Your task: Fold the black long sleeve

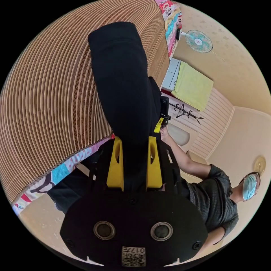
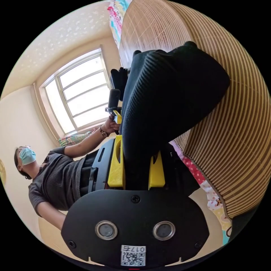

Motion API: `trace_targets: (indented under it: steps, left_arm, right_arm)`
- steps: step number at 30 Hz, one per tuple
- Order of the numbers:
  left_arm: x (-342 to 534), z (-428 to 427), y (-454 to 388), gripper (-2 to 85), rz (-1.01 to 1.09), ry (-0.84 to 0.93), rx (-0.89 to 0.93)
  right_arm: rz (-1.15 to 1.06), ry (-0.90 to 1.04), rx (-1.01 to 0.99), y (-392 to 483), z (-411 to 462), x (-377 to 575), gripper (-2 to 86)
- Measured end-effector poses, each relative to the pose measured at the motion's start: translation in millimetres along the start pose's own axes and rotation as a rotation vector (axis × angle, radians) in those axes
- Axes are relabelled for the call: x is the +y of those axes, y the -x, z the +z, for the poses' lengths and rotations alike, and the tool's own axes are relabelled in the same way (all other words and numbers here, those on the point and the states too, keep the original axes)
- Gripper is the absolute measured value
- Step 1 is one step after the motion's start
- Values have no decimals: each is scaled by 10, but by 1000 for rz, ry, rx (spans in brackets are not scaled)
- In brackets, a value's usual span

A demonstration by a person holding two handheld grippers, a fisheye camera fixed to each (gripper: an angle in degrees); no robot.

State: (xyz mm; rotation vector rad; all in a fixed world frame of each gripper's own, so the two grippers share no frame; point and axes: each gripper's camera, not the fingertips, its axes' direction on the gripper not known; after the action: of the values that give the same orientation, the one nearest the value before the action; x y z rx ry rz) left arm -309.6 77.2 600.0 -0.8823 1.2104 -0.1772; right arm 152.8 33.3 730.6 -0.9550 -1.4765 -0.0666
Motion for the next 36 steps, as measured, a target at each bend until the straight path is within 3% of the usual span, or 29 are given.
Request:
trace_targets:
  steps: [5, 11, 20, 25, 28, 31, 34, 36]
  left_arm:
    - [549, -248, -414, 125, 62, -38, -101]
    - [1501, -1128, -677, 125, 126, -196, -178]
    - [3394, -3265, -749, 125, 184, -443, -281]
    - [4339, -4803, -993, 128, 163, -576, -468]
    - [4693, -5600, -1060, 136, 40, -718, -613]
    - [4972, -6135, -807, 140, -174, -932, -643]
    - [4959, -6097, -363, 133, -228, -1053, -601]
    - [4660, -5866, 20, 120, -224, -985, -593]
  right_arm:
    - [-96, 128, 74, 493, 241, -3, 114]
    - [-266, 283, 185, 1340, 933, -538, 115]
    - [-454, 390, 285, 2791, 2905, -1719, 117]
    - [-499, 321, 353, 3614, 4011, -2485, 116]
    - [-389, 178, 383, 3844, 4477, -2966, 124]
    - [-201, 71, 423, 3627, 4610, -3261, 131]
    - [-68, 70, 505, 3089, 4490, -3215, 103]
    - [-8, 67, 526, 2578, 4183, -2932, 47]
